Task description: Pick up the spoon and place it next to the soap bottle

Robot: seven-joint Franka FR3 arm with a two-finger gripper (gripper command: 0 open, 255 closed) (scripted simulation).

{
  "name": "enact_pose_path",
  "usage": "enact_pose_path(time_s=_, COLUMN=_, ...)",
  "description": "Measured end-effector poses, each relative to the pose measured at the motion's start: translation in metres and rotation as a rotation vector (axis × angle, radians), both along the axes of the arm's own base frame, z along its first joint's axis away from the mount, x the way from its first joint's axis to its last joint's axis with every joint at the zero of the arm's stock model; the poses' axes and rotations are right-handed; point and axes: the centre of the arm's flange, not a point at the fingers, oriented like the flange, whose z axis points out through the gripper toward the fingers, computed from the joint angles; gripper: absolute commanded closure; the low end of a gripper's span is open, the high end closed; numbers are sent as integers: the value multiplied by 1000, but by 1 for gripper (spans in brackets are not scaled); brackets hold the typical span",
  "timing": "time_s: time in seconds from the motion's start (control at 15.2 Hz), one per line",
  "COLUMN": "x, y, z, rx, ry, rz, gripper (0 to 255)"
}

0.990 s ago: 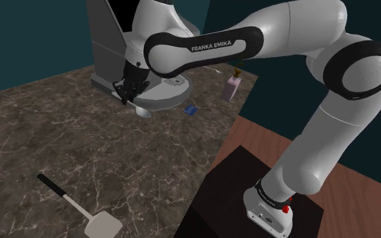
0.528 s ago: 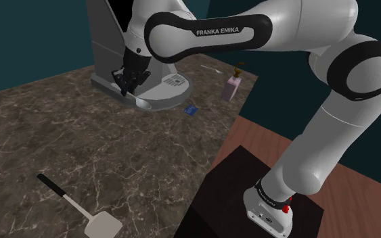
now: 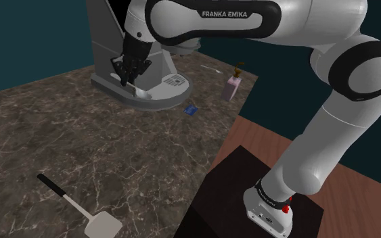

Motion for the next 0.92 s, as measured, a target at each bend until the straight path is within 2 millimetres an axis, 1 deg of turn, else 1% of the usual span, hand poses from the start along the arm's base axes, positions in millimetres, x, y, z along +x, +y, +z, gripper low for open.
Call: enact_pose_path(time_s=0.92, x=0, y=2, z=76, rx=0, ry=0, rz=0, gripper=255)
